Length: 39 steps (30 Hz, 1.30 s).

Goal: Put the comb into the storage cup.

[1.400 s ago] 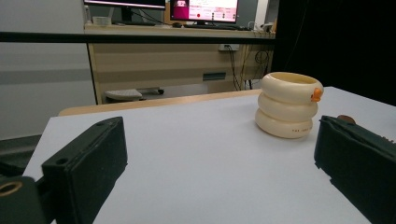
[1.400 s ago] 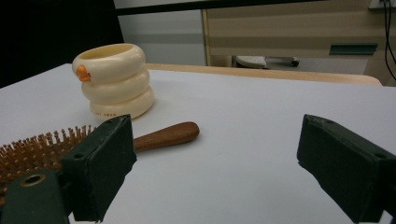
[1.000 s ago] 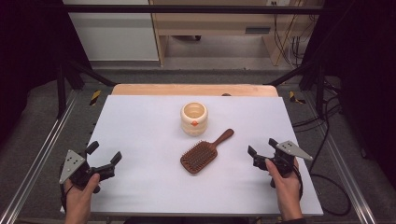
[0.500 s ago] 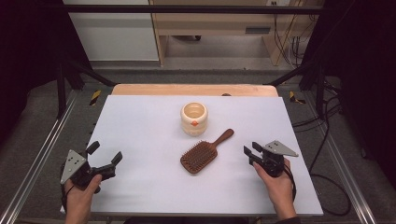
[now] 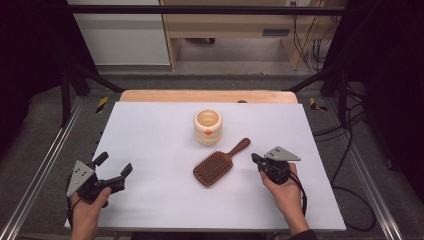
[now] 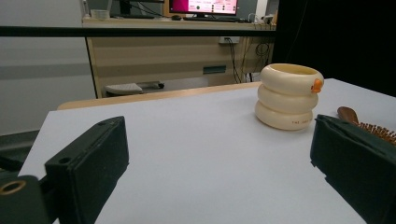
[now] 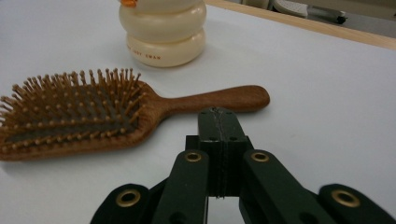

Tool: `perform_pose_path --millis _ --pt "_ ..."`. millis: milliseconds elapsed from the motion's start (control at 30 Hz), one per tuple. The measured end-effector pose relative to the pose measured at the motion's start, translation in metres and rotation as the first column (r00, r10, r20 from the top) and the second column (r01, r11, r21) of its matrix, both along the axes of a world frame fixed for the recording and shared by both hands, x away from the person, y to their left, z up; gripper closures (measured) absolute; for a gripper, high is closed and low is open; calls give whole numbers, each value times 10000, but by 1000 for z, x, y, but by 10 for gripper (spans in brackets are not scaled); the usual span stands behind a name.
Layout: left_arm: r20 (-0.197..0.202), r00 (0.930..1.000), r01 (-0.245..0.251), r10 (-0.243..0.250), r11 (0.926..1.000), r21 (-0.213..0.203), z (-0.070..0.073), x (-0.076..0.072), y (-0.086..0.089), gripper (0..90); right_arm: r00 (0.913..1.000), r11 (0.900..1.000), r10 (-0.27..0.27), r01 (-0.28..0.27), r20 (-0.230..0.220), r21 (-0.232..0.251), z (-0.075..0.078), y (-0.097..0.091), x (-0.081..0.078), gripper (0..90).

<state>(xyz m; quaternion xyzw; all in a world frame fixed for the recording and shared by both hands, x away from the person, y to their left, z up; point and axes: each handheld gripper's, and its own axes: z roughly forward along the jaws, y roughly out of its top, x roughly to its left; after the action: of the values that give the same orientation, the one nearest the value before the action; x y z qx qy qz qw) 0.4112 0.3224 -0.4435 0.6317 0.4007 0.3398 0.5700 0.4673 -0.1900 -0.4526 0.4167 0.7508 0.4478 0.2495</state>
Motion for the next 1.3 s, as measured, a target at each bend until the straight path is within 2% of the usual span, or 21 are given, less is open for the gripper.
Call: perform_pose_path --millis 100,167,267,333,400,633,767,800,867,967,1167,1300 --pt "1 10000 20 -20 10000 32 0 0 -1 45 9999 9998 155 -156 -23 -160 4 8 9 900" --pt "-18 10000 53 -53 10000 64 0 0 -1 45 9994 9994 246 -252 -252 -231 7 14 18 900" --pt "-23 10000 91 -91 9999 93 0 0 -2 45 9988 9984 344 -359 -348 -443 12 23 31 900" --pt "-25 9999 109 -108 9999 131 -1 0 -3 45 9977 9980 455 -476 -505 -412 17 30 40 900" --pt "-28 9999 129 -128 9998 144 -1 0 -3 45 9962 9956 575 -621 -651 -706 19 37 51 900" --pt "-59 9999 111 -110 9998 134 -1 -1 -2 45 9831 9857 726 -964 -1679 -1385 11 59 84 900" --pt "-66 9999 154 -153 9998 94 -1 0 -2 45 9780 9792 890 -1206 -1889 -1632 7 70 91 900" --pt "-67 9998 164 -164 9998 108 -1 0 -2 46 9731 9746 947 -1336 -2101 -1796 4 74 94 900" --pt "-69 9998 189 -188 9997 152 -1 1 -3 45 9710 9729 980 -1396 -2183 -1842 3 76 95 900" --pt "-61 9998 208 -207 9996 193 -1 1 -3 45 9656 9653 1168 -1654 -2322 -2022 1 80 98 900" --pt "-28 9997 250 -249 9992 308 -1 0 -5 45 9462 9449 1501 -2225 -2865 -2399 -2 89 100 900" --pt "-43 9997 252 -251 9992 309 -1 0 -5 45 9383 9355 1612 -2440 -3059 -2554 -6 91 102 900"
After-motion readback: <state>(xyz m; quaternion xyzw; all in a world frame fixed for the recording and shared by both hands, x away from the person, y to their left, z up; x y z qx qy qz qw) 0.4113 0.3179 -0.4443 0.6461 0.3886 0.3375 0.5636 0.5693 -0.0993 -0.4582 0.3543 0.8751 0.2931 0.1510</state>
